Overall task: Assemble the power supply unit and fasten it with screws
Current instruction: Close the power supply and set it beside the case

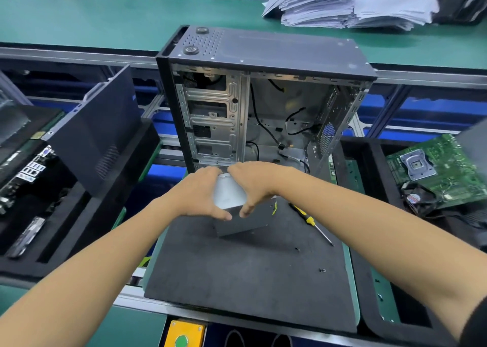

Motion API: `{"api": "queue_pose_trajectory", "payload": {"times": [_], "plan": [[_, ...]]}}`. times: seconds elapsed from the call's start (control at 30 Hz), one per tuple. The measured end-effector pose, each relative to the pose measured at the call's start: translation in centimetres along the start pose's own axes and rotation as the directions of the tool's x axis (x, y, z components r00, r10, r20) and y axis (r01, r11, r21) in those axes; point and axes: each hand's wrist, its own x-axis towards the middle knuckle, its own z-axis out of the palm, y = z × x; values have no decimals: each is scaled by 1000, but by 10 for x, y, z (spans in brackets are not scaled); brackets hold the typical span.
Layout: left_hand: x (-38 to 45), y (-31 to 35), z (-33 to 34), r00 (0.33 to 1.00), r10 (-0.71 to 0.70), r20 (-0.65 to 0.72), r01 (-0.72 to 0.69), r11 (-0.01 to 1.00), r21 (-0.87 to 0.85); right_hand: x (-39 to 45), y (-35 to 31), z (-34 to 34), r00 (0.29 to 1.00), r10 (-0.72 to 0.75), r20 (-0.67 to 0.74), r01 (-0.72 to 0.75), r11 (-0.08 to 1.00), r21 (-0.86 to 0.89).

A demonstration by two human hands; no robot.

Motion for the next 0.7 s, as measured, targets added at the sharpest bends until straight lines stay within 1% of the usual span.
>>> {"api": "queue_pose_trajectory", "payload": {"times": [0.07, 0.17, 0.3, 0.37, 0.43, 0.5, 0.6, 0.7], "plan": [[0, -1, 1, 1000, 16, -27, -18, 998, -68, 3, -3, -2, 1000, -6, -17, 6, 999, -32], [0, -4, 3, 998, 48, -49, -51, 996, -72, 6, -2, -5, 999, -27, -48, 22, 995, -93], [4, -5, 2, 997, 51, -54, -55, 996, -71, 7, -2, -3, 998, -7, -58, 4, 998, -64], [0, -11, 6, 999, 22, -37, -30, 977, -212, 8, -2, -2, 999, 2, -42, -3, 1000, -30], [-10, -21, 14, 1000, -9, -11, 4, 921, -391, 6, -1, 1, 1000, 0, -20, 0, 1000, 20], [-19, -28, 22, 999, -37, 22, 43, 861, -507, 5, 0, 4, 1000, -6, -2, 6, 997, 78], [-23, -34, 32, 997, -67, 34, 74, 820, -568, 7, -3, 4, 999, -35, 11, 34, 994, 105], [-23, -33, 33, 996, -86, -4, 69, 823, -564, 12, -10, 7, 998, -66, -21, 68, 994, 91]]}}
